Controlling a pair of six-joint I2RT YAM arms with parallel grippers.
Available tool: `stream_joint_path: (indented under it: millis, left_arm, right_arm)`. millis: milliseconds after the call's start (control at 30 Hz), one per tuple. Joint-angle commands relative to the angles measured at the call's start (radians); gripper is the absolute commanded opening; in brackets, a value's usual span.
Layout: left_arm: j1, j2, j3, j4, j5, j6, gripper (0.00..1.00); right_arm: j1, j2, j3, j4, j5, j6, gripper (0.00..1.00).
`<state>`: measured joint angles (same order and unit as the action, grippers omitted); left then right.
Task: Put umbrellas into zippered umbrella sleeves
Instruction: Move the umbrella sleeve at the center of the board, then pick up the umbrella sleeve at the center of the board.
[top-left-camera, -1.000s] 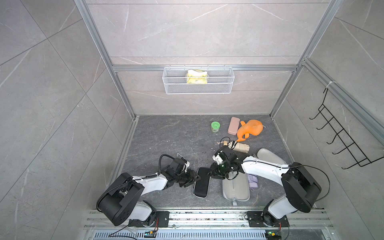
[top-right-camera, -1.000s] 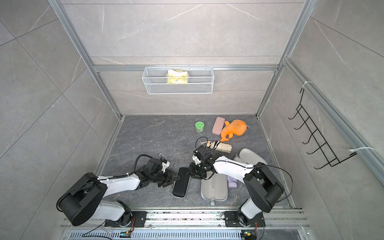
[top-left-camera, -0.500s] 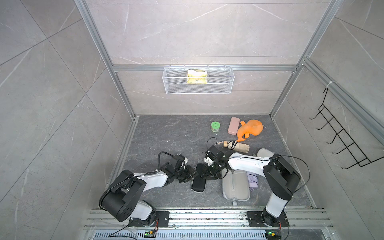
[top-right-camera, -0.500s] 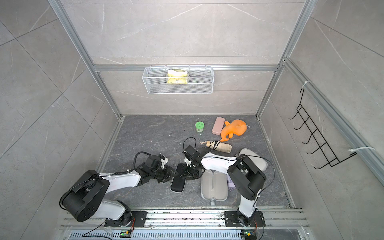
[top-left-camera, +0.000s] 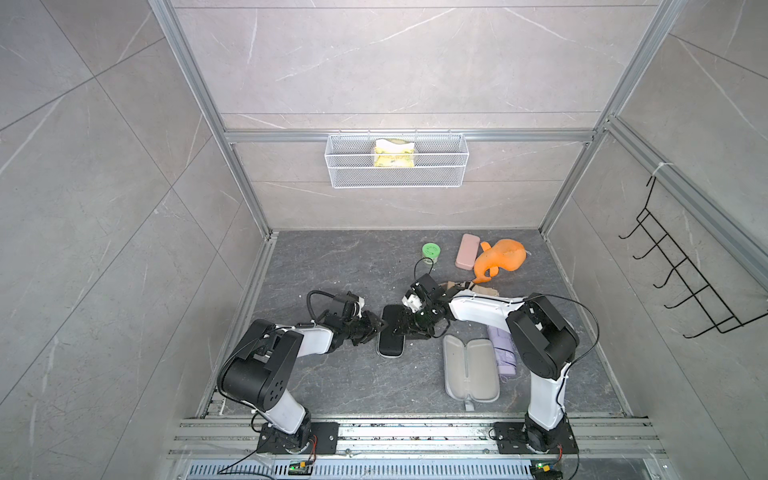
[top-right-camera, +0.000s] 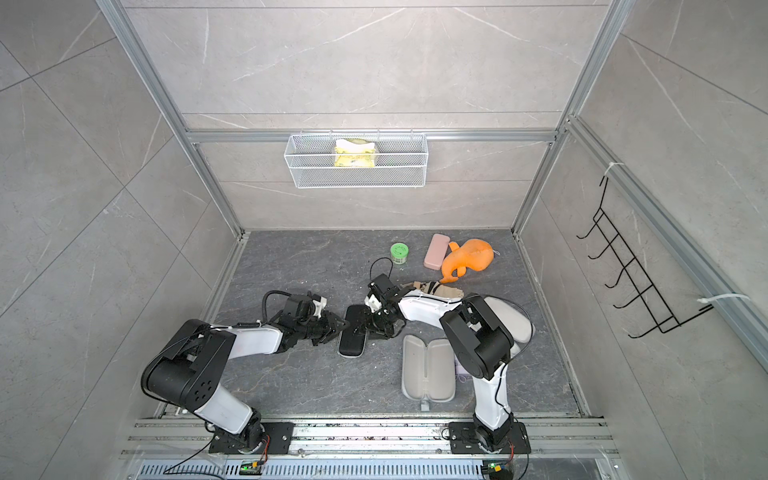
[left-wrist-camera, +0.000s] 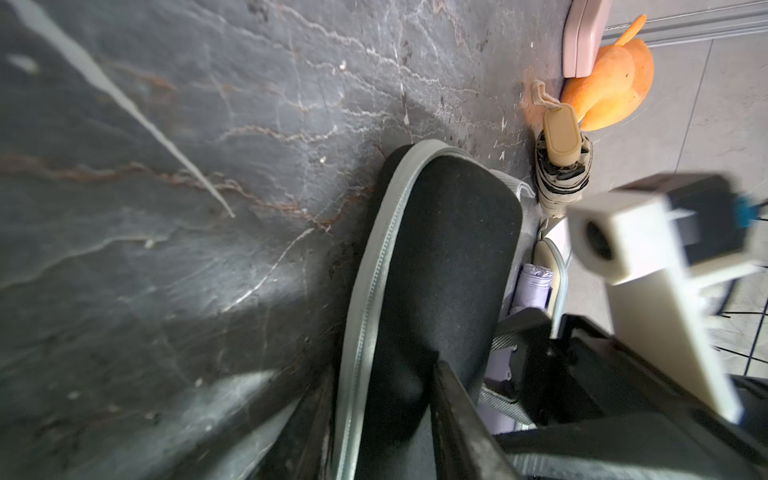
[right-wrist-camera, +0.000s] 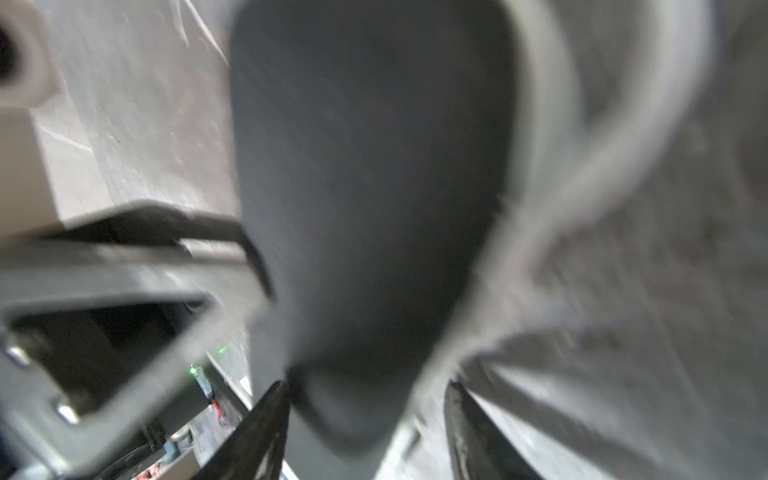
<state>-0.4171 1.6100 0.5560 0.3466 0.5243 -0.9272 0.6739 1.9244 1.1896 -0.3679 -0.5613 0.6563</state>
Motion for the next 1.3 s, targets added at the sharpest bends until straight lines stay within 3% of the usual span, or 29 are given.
stream_joint_path:
  millis: [0,333,600,667,867,967,1167,1267]
  left_arm:
    - [-0.009,0.026,-0.058,-0.066,0.000,-0.027,0.36]
    - [-0.010,0.085,-0.133,0.108,0.036,-0.133,0.28]
    - [-0.045,0.170,-0.221,0.425,0.087,-0.321,0.19]
    - [-0.058,0.196,-0.229,0.514,0.092,-0.375,0.17]
    - [-0.065,0.191,-0.235,0.622,0.117,-0.444,0.17]
    - [-0.044,0.131,-0.231,0.563,0.137,-0.415,0.29]
    - [0.072,-0.084,-0.212,0.304,0.189,-0.274,0.74]
    - [0.096,-0.161,-0.185,0.165,0.186,-0.204,0.82]
  right_arm:
    - [-0.013,-0.073,-0.095,0.043,-0.057,0.008,0.65]
    - [-0.005,-0.059,-0.290,0.363,-0.076,0.153,0.64]
    - [0.000,-0.030,-0.368,0.652,-0.083,0.253,0.61]
    - [0.000,-0.028,-0.380,0.728,-0.087,0.293,0.57]
    - [-0.002,-0.047,-0.393,0.815,-0.101,0.346,0.30]
    - [-0.012,-0.062,-0.404,0.817,-0.123,0.341,0.23]
    - [-0.034,-0.108,-0.413,0.853,-0.207,0.331,0.18]
    - [-0.036,-0.136,-0.404,0.851,-0.242,0.332,0.18]
